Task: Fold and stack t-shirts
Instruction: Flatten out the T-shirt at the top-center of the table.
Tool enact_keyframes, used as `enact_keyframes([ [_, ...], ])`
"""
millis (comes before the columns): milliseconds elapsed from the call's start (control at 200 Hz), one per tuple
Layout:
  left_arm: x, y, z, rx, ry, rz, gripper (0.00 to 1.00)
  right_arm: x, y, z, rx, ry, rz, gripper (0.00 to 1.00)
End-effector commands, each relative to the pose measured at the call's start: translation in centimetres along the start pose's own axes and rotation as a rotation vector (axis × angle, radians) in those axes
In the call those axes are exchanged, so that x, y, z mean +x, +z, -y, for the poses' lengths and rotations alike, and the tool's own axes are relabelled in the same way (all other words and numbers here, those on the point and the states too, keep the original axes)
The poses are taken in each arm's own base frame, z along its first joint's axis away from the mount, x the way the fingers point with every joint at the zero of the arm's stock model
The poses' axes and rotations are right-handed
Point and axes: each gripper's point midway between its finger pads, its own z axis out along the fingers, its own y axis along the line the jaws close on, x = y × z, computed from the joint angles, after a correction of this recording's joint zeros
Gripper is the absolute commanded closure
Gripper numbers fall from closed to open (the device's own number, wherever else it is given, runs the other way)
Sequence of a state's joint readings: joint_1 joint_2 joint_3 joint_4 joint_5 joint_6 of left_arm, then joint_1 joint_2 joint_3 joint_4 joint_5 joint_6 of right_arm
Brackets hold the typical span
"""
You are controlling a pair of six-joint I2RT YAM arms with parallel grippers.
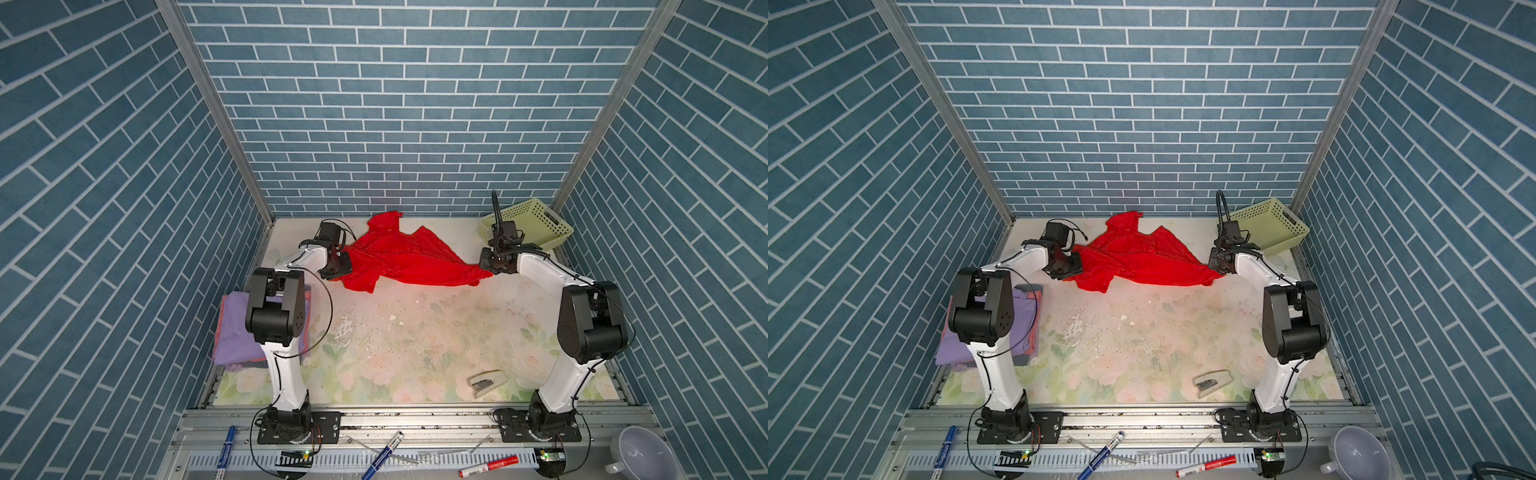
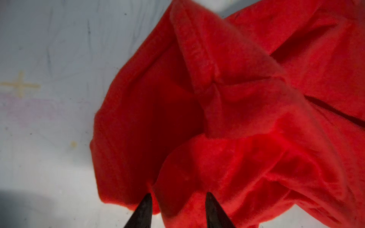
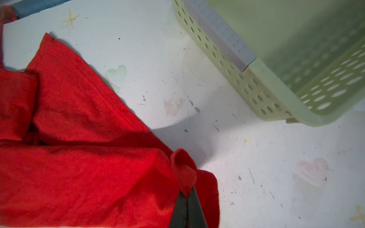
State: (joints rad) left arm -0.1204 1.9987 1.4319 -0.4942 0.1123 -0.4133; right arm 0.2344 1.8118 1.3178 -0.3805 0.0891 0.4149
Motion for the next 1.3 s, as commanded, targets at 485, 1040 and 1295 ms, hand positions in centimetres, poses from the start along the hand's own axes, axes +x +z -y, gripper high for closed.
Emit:
enact_keyframes([
  [485, -6.1, -16.7, 4.2, 0.227, 0.004, 0.376, 1.0, -10.7, -12.4, -1.7, -0.082, 0.025, 0.379, 1.0],
  [1040, -1.7, -56.5, 2.7, 0.346, 0.152, 1.161, 1.0, -21.0, -42.4, -6.0, -0.359, -0.187, 1.024, 1.0],
  [1295, -5.7, -53.7, 5.5, 0.394, 0.2, 1.108, 1.0, -23.8, -41.3, -7.7, -0.396, -0.19, 1.053, 1.0],
])
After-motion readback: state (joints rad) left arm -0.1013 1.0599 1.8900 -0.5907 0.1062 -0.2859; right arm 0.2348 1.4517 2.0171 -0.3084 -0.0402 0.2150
